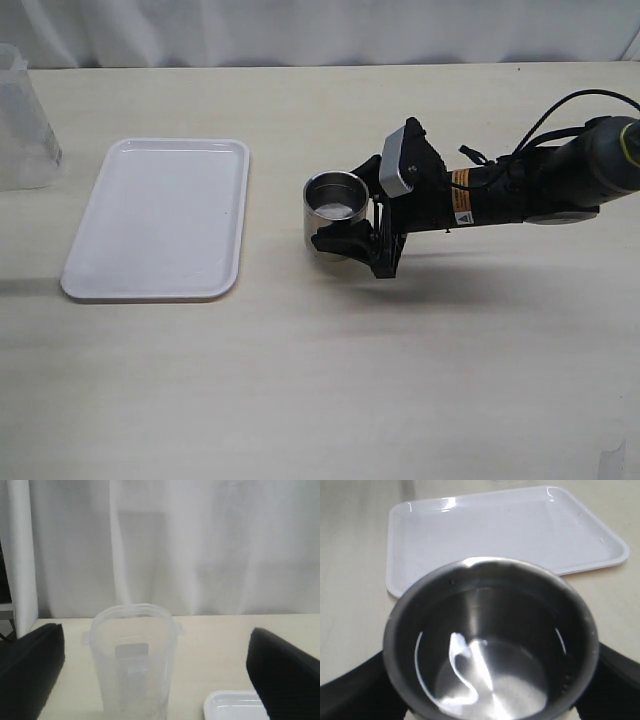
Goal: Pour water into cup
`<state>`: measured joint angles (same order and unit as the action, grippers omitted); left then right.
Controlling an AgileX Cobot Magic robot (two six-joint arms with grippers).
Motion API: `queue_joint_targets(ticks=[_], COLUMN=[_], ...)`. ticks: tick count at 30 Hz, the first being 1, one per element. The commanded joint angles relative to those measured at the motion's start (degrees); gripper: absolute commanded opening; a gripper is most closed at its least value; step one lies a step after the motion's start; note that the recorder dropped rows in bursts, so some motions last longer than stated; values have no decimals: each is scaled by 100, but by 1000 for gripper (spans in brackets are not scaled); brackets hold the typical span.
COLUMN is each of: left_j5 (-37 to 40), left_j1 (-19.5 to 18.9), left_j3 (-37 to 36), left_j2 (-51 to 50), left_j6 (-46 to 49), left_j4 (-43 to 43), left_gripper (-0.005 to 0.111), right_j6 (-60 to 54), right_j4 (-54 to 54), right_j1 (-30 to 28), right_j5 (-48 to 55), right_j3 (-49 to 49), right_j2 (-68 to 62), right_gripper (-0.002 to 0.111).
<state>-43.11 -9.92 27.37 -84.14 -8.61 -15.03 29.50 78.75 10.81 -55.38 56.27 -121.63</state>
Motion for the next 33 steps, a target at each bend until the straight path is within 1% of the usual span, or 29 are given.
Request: queue_joint_targets(ticks=[1, 4, 7, 10, 11, 12, 15, 18, 21, 33], left_j5=[451, 791, 927, 1277, 1355, 1481, 1624, 1660, 1795, 1782], left_j1=[-6, -6, -6, -6, -6, -6, -6, -6, -6, -6], left_j3=[-265, -456, -699, -1176, -1283, -1478, -1944, -2186, -2197, -2197], left_j2=[898, 1598, 2304, 3561, 3844, 4403, 5486, 6178, 6444, 6447], left_j6=[-717, -1002, -1395, -1585, -1656, -1741, -1869, -1869, -1869, -1869], left_j4=[-434, -1027, -1320, -1318, -1318, -1318, -1340, -1340, -1340, -1340], left_gripper=[92, 92, 92, 92, 92, 92, 92, 92, 92, 92], right_j6=[-15, -15, -15, -15, -15, -15, -15, -15, -15, -15], right_j4=[-93, -93, -93, -93, -93, -93, -93, -93, -93, -93], right_j1=[4, 4, 4, 4, 4, 4, 4, 4, 4, 4], right_j5=[-174, -174, -174, -174, -174, -174, -174, -174, -174, -174], right_j3=[29, 29, 29, 29, 29, 29, 29, 29, 29, 29], right_j2=[41, 41, 41, 41, 41, 41, 41, 41, 41, 41], right_gripper=[4, 4, 4, 4, 4, 4, 4, 4, 4, 4])
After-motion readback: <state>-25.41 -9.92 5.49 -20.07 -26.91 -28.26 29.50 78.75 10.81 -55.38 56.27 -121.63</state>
